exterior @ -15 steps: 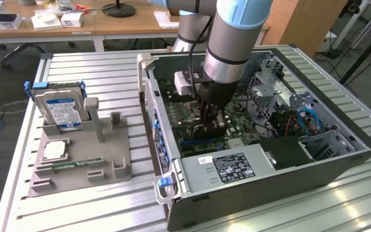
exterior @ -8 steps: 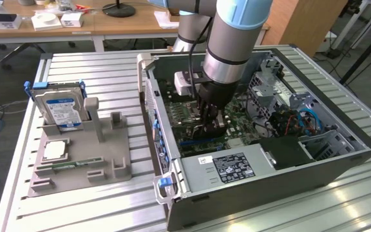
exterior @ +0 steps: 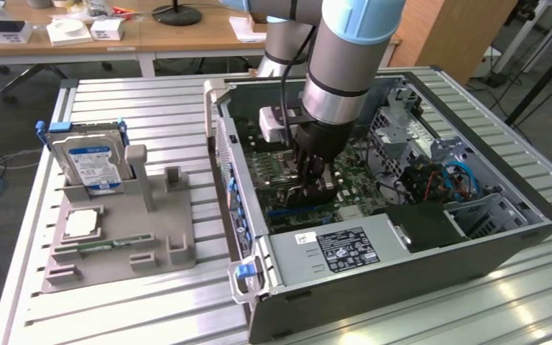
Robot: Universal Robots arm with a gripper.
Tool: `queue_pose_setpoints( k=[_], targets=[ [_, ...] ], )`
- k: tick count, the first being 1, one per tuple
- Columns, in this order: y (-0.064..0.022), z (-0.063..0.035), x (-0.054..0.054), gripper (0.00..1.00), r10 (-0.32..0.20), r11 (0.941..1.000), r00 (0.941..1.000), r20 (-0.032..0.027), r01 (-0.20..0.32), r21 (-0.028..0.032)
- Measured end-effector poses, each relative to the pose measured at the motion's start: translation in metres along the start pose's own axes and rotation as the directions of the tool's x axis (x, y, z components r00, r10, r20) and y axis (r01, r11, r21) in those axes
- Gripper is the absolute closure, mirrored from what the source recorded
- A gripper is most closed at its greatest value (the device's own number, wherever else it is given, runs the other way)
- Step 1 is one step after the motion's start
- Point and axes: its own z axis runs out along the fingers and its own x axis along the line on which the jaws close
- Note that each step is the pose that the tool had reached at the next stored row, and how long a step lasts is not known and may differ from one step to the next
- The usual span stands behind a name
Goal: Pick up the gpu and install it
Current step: 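Insert the gpu into the slot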
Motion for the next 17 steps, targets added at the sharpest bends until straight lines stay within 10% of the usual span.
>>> queue_pose_setpoints(
  k=[17],
  targets=[
    [0.0000,0.0001,0.0000,0.74,0.000,1.0000,1.0000,0.0002,0.000,0.0001]
  ],
)
